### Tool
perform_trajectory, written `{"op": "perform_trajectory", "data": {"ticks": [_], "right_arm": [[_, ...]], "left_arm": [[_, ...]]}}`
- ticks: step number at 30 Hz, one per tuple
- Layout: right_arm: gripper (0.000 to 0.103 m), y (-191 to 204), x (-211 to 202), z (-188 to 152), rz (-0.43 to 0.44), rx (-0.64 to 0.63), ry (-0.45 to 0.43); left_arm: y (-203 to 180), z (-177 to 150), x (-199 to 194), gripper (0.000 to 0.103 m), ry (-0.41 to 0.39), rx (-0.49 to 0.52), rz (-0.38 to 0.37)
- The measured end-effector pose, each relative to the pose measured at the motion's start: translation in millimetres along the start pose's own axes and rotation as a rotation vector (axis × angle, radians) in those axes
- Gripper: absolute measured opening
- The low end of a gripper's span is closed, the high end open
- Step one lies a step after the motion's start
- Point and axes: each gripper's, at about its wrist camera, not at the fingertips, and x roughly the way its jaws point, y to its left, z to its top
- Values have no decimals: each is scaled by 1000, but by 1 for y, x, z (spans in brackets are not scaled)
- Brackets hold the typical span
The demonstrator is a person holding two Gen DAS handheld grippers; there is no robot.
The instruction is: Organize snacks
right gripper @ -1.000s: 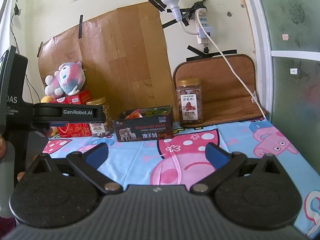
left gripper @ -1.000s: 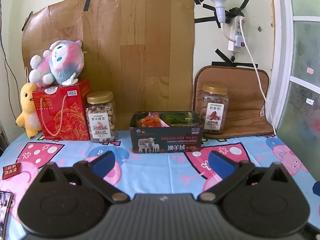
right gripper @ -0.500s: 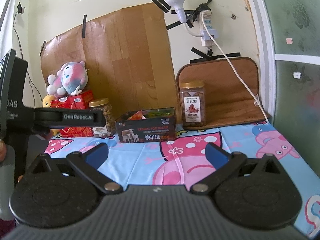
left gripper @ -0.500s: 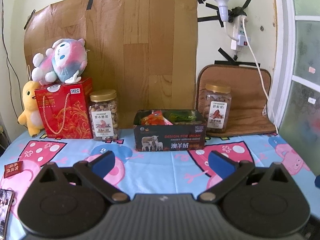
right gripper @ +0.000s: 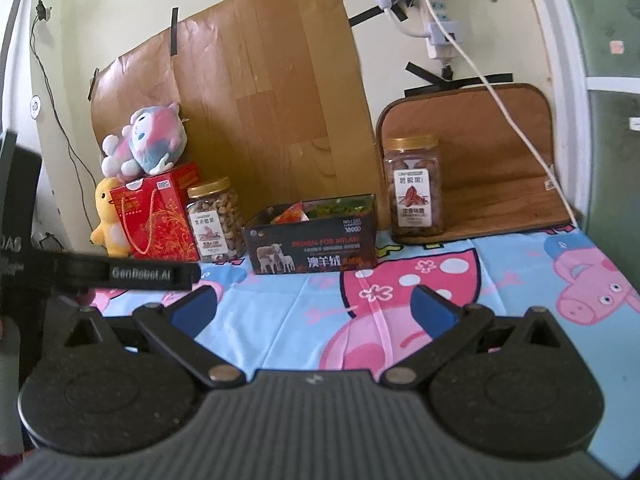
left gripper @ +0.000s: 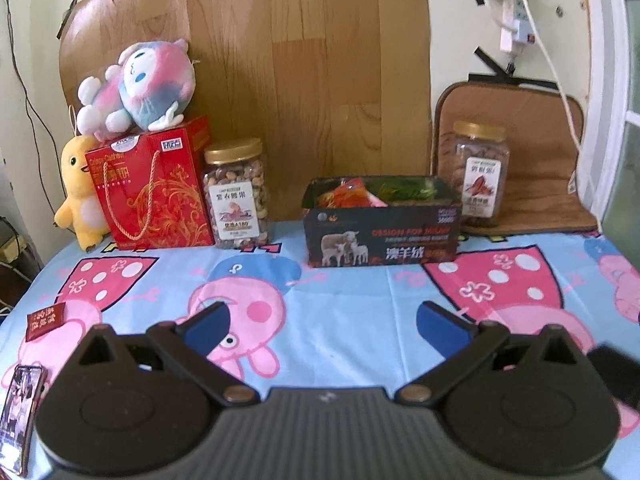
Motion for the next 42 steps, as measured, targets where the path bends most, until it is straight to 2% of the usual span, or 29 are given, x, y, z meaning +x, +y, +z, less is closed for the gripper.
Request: {"op": "perform_trajectory", "data": {"ticks": [8,13,23,33,42], "right_arm": [[99,-19,32,11,27,62,38],[98,-15,44,10,42,54,66],[98,2,48,13,56,36,60],[97,21,53,13,64,3,55],[95,15,52,11,47,33,52]], "left_arm": [[0,10,22,103,38,-12,46],[0,13,29,103,48,-8,43],[10,9,25,103,40,-3,11],[28,7,22,103,37,-27,15],[31,5,20,103,38,-36,11]]}}
